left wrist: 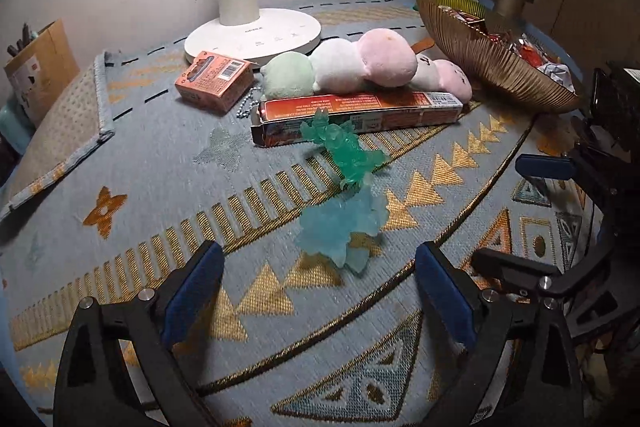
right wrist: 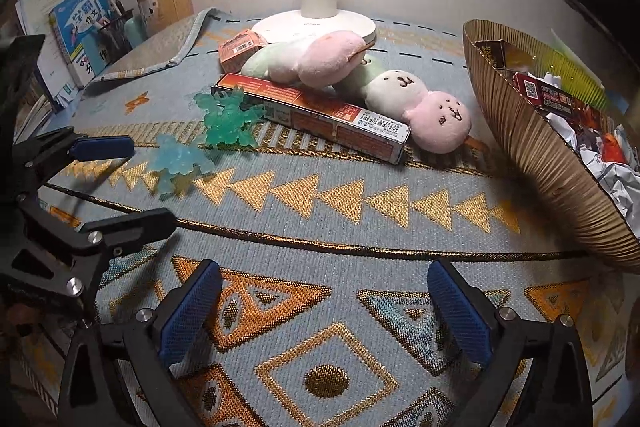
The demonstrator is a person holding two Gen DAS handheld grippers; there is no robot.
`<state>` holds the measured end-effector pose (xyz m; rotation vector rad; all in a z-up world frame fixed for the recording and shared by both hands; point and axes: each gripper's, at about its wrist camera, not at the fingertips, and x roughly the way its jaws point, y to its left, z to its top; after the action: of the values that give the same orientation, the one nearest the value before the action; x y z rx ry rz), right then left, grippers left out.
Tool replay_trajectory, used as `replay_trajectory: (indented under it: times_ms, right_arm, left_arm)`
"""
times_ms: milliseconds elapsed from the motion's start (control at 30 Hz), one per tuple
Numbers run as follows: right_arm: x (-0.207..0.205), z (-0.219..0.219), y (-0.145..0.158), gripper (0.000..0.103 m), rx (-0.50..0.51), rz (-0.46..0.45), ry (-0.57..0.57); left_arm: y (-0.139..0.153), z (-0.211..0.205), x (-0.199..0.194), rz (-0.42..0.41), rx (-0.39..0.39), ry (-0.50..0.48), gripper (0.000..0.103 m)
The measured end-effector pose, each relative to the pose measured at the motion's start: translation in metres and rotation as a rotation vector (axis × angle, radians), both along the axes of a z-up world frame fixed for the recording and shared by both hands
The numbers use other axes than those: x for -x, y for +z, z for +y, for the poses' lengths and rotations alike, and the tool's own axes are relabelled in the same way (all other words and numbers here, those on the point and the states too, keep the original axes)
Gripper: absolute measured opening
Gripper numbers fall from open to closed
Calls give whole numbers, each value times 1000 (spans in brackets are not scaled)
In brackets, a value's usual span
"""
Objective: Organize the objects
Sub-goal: 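Grasp the translucent blue jelly candy with the left gripper while the right grasps the green one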
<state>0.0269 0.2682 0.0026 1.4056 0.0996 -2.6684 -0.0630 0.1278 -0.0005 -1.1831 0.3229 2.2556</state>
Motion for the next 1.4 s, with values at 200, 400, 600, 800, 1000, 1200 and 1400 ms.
replay_trajectory:
  times_ms: [200, 400, 600, 800, 1000, 1200, 1400]
  right_arm:
    - [0, -2, -1, 103, -8, 0, 8]
    - [5, -5, -1, 103, -6, -14, 19]
    - [33, -32, 1, 96, -12, -61, 54]
    - [40, -32, 11, 82, 50, -68, 45]
    - [35, -23, 10, 82, 79, -92, 34]
    - [34, -23, 18, 82, 113, -84, 15]
    - [51, -52, 30, 79, 143, -49, 40]
  left_arm:
    - [6, 5, 5, 9, -55, -39, 51]
    - [8, -17, -1, -22, -124, -23, 47]
    - [9, -29, 5, -45, -216, -27, 34]
    - [8, -26, 4, -64, -236, -67, 35]
    - [4, -20, 6, -83, -241, -74, 38]
    - [19, -31, -1, -22, -264, -62, 31]
    - [25, -77, 18, -26, -325, 144, 31]
